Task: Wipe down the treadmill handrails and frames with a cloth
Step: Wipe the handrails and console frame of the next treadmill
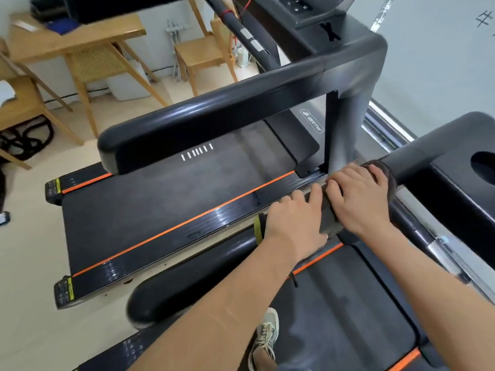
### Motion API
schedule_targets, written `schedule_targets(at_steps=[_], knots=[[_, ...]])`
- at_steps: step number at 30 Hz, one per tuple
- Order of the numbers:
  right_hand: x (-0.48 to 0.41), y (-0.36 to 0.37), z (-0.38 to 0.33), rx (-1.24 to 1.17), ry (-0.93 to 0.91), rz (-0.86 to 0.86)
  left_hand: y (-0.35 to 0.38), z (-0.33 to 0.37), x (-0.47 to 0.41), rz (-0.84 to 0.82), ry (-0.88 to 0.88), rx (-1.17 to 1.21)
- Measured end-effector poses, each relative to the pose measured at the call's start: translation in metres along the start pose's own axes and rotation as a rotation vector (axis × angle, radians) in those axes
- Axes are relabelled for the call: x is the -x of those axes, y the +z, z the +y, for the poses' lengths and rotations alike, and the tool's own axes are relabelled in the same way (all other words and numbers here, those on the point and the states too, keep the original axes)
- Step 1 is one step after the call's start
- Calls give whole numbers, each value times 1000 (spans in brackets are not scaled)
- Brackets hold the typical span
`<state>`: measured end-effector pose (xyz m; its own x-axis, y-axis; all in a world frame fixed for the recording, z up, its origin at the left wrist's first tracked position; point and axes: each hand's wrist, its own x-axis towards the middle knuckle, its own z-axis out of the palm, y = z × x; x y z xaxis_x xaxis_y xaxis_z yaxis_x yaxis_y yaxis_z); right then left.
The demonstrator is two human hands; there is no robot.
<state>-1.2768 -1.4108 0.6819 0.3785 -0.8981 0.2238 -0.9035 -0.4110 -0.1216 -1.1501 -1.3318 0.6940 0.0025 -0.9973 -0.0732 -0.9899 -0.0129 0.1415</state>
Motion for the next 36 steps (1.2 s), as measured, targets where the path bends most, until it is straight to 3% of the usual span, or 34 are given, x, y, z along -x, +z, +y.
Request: schedule_targets(at_steps=[9, 12, 15, 17, 20, 23, 29, 31, 33, 36], knots=[[57, 3, -123, 48, -146, -49, -8, -114, 107, -70, -21, 204], [79, 3, -163, 45, -198, -103, -14, -151, 140, -176, -67, 279], [103, 6, -203, 13, -225, -113, -10, -188, 170, -237, -121, 489], [119, 7, -227, -40, -226, -92, 1, -206, 190, -164, -160, 712], [142, 11, -255, -126, -198, -58, 26, -206, 219, 72, -278, 1120], [159, 16, -274, -196, -124, -45, 45, -199, 228, 245, -376, 1342], [182, 19, -298, -147, -167, -48, 69, -207, 230, 216, -532, 1665], [173, 20, -288, -143, -235, -28, 68, -203, 226, 223, -588, 1573], [157, 19, -266, -130, -330, -17, 60, -195, 223, 331, -542, 1318], [130, 18, -214, -116, -322, 9, 37, -175, 205, 479, -236, 623]])
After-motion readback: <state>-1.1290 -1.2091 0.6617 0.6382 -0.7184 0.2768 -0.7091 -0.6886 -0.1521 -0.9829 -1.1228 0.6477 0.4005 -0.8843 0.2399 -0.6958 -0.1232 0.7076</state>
